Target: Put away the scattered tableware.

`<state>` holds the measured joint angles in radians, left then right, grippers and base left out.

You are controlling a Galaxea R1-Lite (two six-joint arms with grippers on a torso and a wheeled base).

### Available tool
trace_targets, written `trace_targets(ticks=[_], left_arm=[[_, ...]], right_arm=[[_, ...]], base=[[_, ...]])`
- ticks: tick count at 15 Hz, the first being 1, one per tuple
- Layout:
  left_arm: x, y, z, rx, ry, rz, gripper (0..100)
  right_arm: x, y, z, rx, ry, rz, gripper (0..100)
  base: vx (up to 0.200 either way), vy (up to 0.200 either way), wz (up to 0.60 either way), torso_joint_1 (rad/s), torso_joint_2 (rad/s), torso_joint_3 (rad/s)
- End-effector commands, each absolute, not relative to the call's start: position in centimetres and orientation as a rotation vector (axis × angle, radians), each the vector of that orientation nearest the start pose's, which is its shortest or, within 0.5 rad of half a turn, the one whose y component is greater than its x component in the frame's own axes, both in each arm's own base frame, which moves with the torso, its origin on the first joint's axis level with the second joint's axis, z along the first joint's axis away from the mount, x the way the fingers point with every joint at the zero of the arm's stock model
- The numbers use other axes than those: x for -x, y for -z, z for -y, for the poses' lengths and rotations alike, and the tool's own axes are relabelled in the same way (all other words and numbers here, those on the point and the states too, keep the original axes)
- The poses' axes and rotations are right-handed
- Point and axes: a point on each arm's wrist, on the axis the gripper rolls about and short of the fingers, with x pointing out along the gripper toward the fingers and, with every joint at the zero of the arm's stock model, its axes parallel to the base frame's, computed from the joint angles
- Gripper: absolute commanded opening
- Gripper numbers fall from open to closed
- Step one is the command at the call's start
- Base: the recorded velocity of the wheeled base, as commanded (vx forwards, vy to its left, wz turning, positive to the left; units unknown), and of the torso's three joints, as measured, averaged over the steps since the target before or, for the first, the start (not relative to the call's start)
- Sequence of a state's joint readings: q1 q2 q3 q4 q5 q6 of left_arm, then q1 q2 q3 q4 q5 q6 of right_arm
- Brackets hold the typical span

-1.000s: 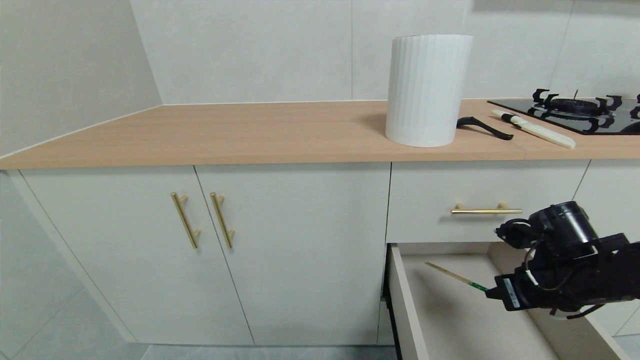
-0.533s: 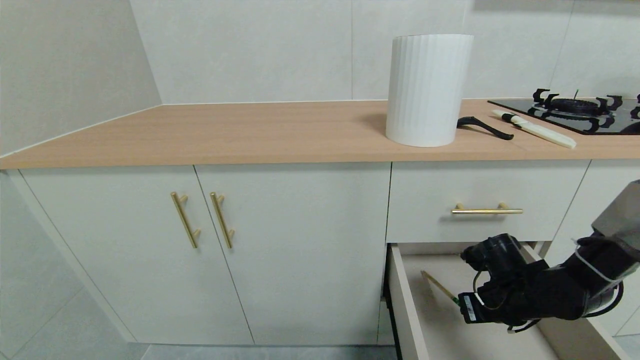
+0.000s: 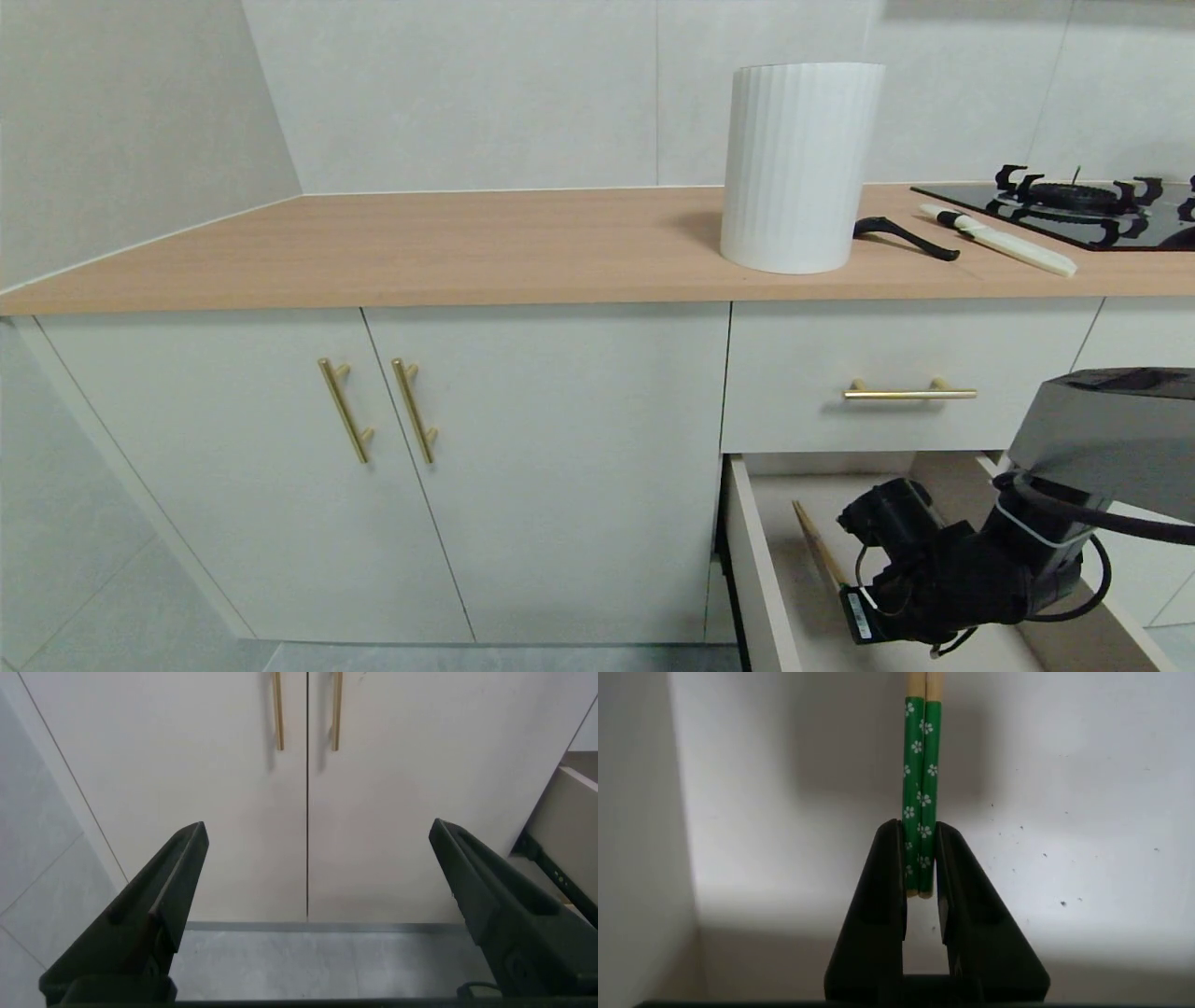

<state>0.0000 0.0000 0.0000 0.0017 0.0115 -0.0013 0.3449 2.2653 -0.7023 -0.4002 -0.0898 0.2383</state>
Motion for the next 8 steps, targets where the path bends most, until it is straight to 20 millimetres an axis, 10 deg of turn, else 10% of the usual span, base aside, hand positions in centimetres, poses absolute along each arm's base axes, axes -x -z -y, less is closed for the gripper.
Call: trace_targets(ticks=[1, 6, 7, 8], left_arm=[[2.28, -7.53, -0.02, 0.002, -0.014, -0.002, 100], [2.28, -7.53, -0.02, 0.002, -0.014, -0.002, 100], [2.28, -7.53, -0.03, 0.002, -0.012, -0.002, 100], [2.28, -7.53, -0.03, 0.002, -0.012, -0.002, 100]], right_arm=[[-29.07, 4.65, -10.39, 0.047, -0.088, -1.177, 0], [-29.13, 4.63, -10.41, 0.039, -0.084, -1.175, 0], [-29.13, 4.63, -10.41, 0.039, -0.084, -1.175, 100], [-29.13, 4.63, -10.41, 0.039, -0.084, -1.175, 100]], base=[[0.000, 0.000, 0.00, 0.000, 0.00, 0.000], [0.000, 0.000, 0.00, 0.000, 0.00, 0.000], [0.000, 0.000, 0.00, 0.000, 0.00, 0.000], [0.000, 0.000, 0.00, 0.000, 0.00, 0.000]])
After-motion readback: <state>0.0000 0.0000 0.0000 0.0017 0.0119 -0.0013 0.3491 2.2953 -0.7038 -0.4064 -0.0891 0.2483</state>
